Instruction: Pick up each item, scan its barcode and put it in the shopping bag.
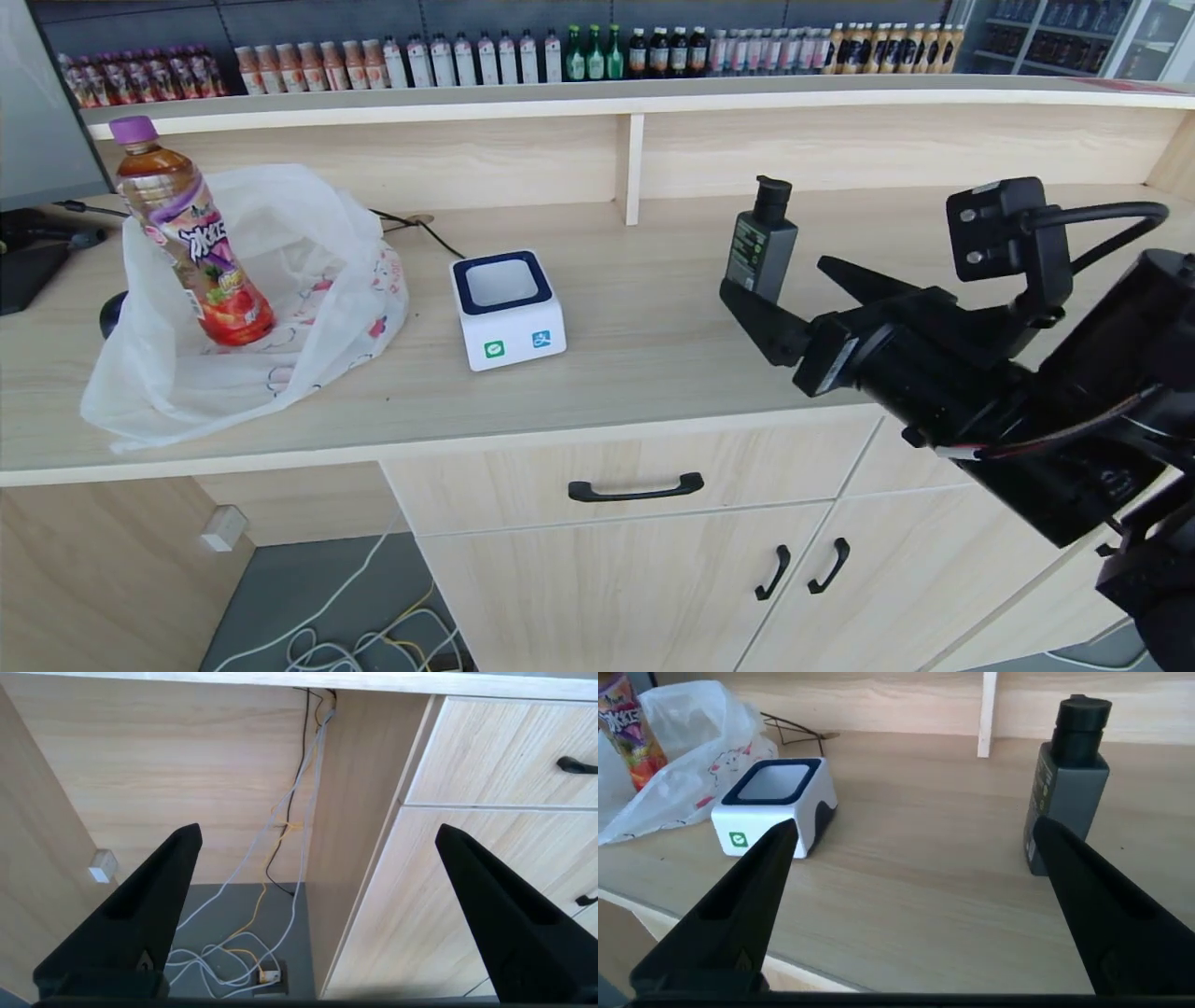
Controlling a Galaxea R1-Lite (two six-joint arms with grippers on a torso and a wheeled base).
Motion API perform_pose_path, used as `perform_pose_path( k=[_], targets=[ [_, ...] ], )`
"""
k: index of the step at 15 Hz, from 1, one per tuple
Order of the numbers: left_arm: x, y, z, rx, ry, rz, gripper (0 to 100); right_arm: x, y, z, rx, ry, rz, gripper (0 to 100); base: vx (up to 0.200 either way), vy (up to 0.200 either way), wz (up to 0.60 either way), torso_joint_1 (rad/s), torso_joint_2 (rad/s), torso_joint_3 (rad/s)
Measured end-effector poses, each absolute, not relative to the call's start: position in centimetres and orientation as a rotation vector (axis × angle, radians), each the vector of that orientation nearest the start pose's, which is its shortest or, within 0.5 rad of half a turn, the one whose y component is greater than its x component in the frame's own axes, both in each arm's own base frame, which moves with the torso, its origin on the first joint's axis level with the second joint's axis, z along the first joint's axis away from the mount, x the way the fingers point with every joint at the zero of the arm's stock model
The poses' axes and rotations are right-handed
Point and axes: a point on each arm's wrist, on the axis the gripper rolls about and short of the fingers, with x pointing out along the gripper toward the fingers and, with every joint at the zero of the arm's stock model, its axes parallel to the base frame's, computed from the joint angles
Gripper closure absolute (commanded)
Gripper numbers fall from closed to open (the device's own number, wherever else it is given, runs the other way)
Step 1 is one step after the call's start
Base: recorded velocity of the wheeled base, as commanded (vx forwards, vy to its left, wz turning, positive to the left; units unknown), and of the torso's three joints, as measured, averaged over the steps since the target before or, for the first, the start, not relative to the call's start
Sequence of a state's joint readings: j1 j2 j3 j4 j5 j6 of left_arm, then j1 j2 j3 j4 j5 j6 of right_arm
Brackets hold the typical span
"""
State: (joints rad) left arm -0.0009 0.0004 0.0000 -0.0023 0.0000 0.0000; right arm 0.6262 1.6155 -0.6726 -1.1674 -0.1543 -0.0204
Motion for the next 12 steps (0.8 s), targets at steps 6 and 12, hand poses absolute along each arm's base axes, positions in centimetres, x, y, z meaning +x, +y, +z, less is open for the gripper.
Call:
perform_pose_path(
  k=[6, 12],
  targets=[
    [-2.3, 0.0, 7.6, 0.0, -0.002, 0.0, 0, 26.1, 15.9, 23.7, 0.082, -0.219, 0.396, 0, 0.0, 0.0, 0.0, 0.0, 0.0, 0.0],
    [-2.3, 0.0, 7.6, 0.0, -0.002, 0.0, 0, 29.8, 15.7, 23.2, 0.104, -0.226, 0.354, 0, 0.0, 0.0, 0.0, 0.0, 0.0, 0.0]
  ],
)
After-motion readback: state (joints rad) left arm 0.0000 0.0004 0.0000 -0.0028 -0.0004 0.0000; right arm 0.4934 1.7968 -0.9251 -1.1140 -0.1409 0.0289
